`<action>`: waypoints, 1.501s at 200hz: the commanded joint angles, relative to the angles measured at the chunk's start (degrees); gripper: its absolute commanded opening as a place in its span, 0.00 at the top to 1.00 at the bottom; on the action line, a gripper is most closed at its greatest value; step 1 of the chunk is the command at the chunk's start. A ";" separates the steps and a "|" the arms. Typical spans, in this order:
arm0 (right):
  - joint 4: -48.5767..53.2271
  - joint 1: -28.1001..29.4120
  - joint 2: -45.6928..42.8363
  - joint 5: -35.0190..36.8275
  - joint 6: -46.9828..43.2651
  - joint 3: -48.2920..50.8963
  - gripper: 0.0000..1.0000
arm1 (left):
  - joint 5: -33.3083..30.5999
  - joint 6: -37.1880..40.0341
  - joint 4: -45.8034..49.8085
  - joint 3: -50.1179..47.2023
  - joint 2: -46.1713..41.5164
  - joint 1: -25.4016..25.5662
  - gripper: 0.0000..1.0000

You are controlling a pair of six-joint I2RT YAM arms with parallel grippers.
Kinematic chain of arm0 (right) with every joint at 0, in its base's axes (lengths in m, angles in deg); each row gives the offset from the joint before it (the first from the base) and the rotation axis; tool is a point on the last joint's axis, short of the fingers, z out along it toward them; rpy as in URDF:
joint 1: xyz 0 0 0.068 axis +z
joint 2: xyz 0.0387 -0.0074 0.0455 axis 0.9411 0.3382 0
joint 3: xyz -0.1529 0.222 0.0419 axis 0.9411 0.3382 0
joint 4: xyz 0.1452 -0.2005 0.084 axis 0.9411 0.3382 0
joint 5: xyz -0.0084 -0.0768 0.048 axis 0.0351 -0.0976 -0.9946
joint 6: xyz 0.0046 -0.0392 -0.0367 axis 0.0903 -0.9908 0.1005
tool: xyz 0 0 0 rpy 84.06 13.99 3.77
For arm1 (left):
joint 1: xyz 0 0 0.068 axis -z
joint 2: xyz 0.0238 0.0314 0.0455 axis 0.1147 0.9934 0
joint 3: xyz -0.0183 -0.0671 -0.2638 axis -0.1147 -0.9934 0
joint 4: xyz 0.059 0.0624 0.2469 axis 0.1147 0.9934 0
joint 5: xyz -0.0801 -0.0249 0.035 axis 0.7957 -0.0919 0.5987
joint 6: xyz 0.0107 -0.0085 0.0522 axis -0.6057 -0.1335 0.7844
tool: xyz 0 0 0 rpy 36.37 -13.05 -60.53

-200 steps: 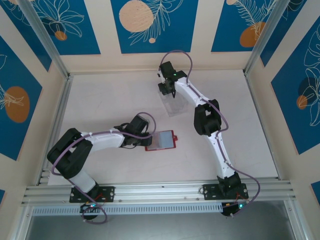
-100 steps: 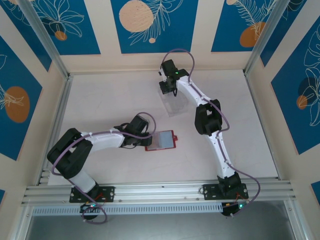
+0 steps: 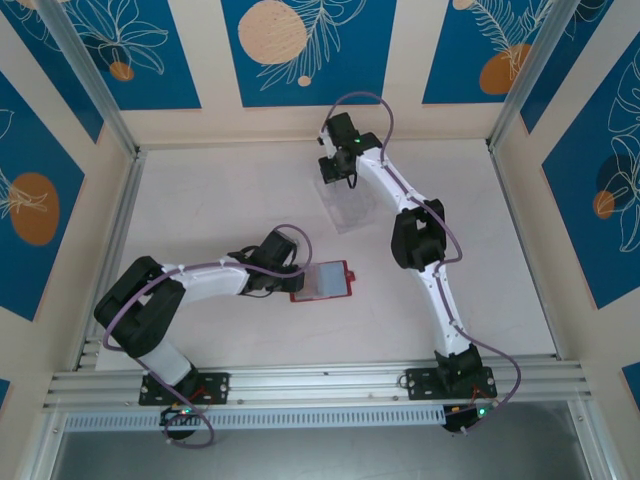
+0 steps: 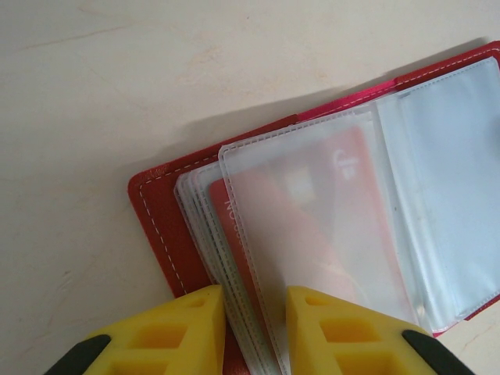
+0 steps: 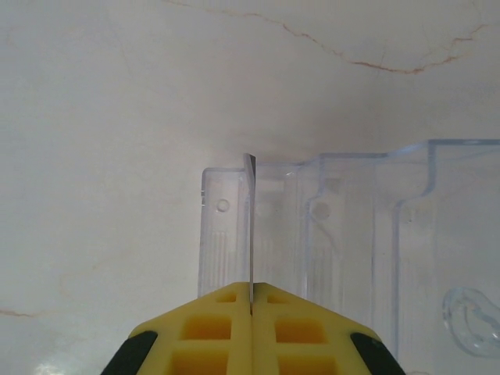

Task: Put the credit cards into the card holder
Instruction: Pick up the credit card from the storage box, then insert the credit card into the card slot.

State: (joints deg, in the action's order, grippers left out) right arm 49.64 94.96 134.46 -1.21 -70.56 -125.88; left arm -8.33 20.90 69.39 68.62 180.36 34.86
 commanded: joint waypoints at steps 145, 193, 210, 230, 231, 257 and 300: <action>-43.73 2.77 -58.34 -26.24 29.64 84.58 1.00 | -1.40 2.41 7.01 -1.46 -0.95 0.59 0.84; -62.26 3.21 -59.16 -28.27 38.39 98.80 1.00 | -1.31 2.38 7.17 -1.59 -0.46 0.59 0.90; -66.45 4.06 -58.04 -28.76 40.89 100.82 1.00 | -1.40 2.47 7.79 -1.21 -0.30 0.58 0.90; -68.62 6.50 -57.36 -26.94 42.22 102.08 1.00 | -1.53 2.67 8.07 -0.91 -0.18 0.60 0.90; -68.67 6.66 -57.37 -26.75 42.24 102.10 1.00 | -1.51 2.66 8.10 -0.90 -0.18 0.62 0.90; -71.30 9.55 -57.80 -21.98 44.37 105.09 1.00 | -1.40 2.57 8.13 -0.58 0.04 0.64 0.90; -77.20 14.67 -59.17 -11.61 47.18 110.95 1.00 | -1.40 2.66 8.49 -0.45 0.06 0.61 0.90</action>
State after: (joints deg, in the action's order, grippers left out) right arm -22.34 107.64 77.20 -20.38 -26.13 -17.64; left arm -9.18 22.34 71.92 68.58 179.05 34.91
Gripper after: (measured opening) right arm 0.063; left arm 0.103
